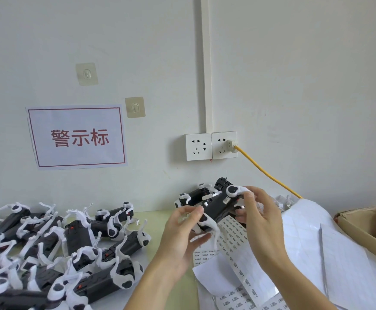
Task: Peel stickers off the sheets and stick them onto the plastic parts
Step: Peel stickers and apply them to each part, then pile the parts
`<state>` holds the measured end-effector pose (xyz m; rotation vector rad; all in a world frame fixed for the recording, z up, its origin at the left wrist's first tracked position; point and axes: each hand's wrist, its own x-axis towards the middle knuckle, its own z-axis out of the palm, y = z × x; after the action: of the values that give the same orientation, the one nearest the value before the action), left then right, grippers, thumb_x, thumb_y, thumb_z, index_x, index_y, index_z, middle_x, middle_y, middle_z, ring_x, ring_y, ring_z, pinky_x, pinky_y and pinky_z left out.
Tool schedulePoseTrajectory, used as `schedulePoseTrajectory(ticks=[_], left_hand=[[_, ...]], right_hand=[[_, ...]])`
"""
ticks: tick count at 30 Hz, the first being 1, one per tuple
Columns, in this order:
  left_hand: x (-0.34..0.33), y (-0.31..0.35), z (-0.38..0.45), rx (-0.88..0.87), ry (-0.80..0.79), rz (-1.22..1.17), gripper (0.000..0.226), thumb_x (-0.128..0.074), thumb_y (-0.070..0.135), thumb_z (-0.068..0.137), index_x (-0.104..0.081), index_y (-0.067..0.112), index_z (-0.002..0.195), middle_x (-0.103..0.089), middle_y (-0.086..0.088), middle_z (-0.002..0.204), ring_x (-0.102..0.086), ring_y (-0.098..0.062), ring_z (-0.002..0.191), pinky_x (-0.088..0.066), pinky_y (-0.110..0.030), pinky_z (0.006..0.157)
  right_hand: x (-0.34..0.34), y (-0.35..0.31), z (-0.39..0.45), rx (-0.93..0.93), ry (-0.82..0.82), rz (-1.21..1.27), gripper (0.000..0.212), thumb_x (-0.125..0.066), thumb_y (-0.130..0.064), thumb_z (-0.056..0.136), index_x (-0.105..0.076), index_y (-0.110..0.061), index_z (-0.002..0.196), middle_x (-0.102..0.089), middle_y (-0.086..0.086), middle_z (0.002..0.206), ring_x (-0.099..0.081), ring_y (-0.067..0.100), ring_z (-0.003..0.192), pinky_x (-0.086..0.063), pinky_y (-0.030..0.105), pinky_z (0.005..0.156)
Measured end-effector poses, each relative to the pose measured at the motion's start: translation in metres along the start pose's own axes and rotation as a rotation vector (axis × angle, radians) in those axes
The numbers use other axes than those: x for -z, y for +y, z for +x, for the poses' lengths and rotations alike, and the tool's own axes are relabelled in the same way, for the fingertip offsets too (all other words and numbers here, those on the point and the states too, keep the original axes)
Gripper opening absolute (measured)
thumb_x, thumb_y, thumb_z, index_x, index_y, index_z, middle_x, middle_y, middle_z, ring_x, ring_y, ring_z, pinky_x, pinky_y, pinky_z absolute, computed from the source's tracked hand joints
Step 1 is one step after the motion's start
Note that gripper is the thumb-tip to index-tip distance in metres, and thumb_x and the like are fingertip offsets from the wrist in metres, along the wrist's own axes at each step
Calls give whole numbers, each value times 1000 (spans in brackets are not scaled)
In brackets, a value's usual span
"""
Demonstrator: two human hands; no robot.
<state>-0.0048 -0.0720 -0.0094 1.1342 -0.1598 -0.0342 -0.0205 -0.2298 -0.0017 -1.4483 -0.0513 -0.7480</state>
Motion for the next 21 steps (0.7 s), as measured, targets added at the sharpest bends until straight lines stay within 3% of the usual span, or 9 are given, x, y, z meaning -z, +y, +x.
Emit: schedulePoseTrajectory(ticks=[2, 4, 5, 6, 10, 16, 21], left_hand=[[3, 1, 3, -32, 94, -56, 45, -80, 32, 64, -58, 6, 94, -68, -11, 76, -63, -24, 62, -55, -31, 57], [6, 1, 5, -52, 144, -93, 51, -77, 35, 71, -61, 0, 105, -68, -16, 86, -64, -29, 75, -59, -43, 75], [7, 1, 5, -56, 163, -113, 56, -75, 35, 74, -61, -4, 112, -67, -21, 93, -63, -33, 84, -54, -52, 90], [8, 1, 5, -63, 179, -131, 59, -74, 36, 77, -61, -6, 116, -65, -24, 99, -60, -36, 91, -50, -55, 94], [9, 0, 8, -95, 222, -174, 39, -71, 35, 75, -71, 4, 98, -65, -19, 86, -55, -34, 84, -41, -37, 64], [8, 0, 9, -110, 260, -207, 45, -68, 31, 75, -69, -2, 105, -67, -19, 91, -54, -34, 90, -37, -36, 64], [11, 0, 7, -131, 192, -157, 46, -71, 37, 74, -75, 4, 106, -74, -12, 93, -67, -23, 78, -53, -29, 65]], right_hand=[[0, -1, -2, -31, -85, -3, 15, -49, -31, 102, -62, -30, 97, -63, 0, 111, -69, 14, 93, -57, 39, 81], [0, -2, -4, -72, -186, -11, 15, -48, -31, 102, -57, -25, 92, -63, 1, 112, -67, 13, 100, -56, 43, 86], [0, -2, -5, -92, -235, 0, 16, -48, -34, 102, -55, -23, 91, -63, 3, 110, -66, 13, 102, -55, 44, 88], [1, -3, -6, -110, -277, 15, 19, -49, -38, 100, -52, -22, 90, -63, 4, 107, -65, 14, 103, -53, 45, 89], [1, -6, -9, -137, -346, 24, 17, -50, -37, 102, -50, -21, 95, -59, 0, 102, -66, 13, 102, -51, 51, 95], [0, -5, -6, -78, -336, 28, 17, -52, -41, 99, -51, -32, 113, -61, -3, 115, -69, 12, 97, -51, 44, 90], [1, 0, -3, -116, -333, 37, 29, -34, -36, 107, -57, -51, 118, -64, -8, 118, -67, 25, 99, -51, 46, 92]])
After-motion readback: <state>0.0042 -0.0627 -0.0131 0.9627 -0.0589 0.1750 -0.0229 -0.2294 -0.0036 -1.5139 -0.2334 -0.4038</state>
